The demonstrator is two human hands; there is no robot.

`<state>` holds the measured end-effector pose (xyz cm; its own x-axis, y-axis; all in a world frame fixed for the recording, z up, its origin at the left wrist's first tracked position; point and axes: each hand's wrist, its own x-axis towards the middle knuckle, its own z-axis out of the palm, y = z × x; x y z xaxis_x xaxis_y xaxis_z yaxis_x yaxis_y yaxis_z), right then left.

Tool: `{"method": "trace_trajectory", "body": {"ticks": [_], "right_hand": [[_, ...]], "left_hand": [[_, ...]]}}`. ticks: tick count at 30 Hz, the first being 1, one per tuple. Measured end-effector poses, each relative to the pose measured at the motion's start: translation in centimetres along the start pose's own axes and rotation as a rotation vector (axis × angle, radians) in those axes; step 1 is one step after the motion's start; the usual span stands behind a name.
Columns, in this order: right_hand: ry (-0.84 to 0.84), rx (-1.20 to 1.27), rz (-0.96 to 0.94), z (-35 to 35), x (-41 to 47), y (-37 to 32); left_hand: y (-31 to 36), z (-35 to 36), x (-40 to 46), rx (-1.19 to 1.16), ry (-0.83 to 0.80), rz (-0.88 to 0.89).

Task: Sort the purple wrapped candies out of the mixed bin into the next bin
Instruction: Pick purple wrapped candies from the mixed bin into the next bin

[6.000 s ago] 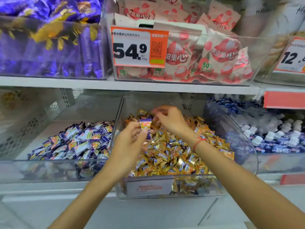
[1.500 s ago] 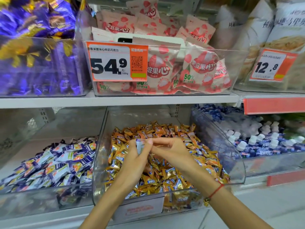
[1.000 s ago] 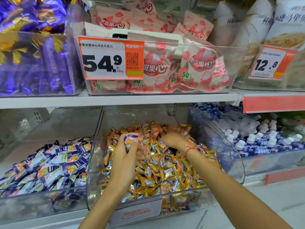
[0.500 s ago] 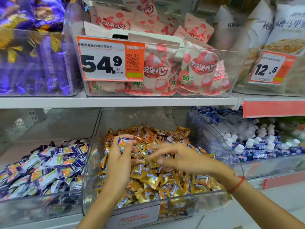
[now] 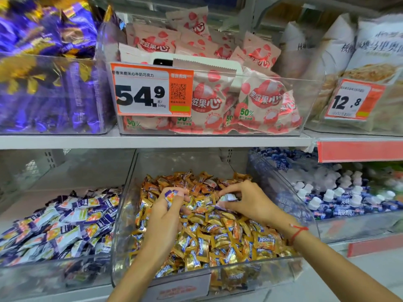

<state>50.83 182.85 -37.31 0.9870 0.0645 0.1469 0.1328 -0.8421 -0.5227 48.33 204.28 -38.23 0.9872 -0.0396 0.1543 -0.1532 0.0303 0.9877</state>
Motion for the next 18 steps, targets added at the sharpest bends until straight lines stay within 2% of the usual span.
{"method": "trace_trajectory", "body": {"ticks": [3,5,8,12,15,18], "right_hand": [[-0.039,0.523,0.051,-1.0,-1.8,-2.1],[-0.098,0.716,0.120,-1.0,-2.5,-3.3],[-0.026,0.666,0.009,0.0,-3.2,-5.2],[0.013,0.624,-0.160,1.4,-3.5,-7.1],[0.046,0.597,-0.078,0.5,-2.7,-6.9],[-0.039,0.542,0.038,-1.8,-2.7,-5.0]], "left_hand": [[-0.3,0.1,0.0,0.069,-0.017,-0.006],[-0.5,0.1,0.0,0.113,-0.049,-0.008],[-0.4,0.2,-0.3,0.138,-0.107,0.003],[-0.3,0.3,-0.6,0.201,-0.153,0.125],[-0.7,0.3,-0.3,0.194,-0.099,0.156],[-0.8,0.1,-0.2,0.152,-0.045,0.152]]}}
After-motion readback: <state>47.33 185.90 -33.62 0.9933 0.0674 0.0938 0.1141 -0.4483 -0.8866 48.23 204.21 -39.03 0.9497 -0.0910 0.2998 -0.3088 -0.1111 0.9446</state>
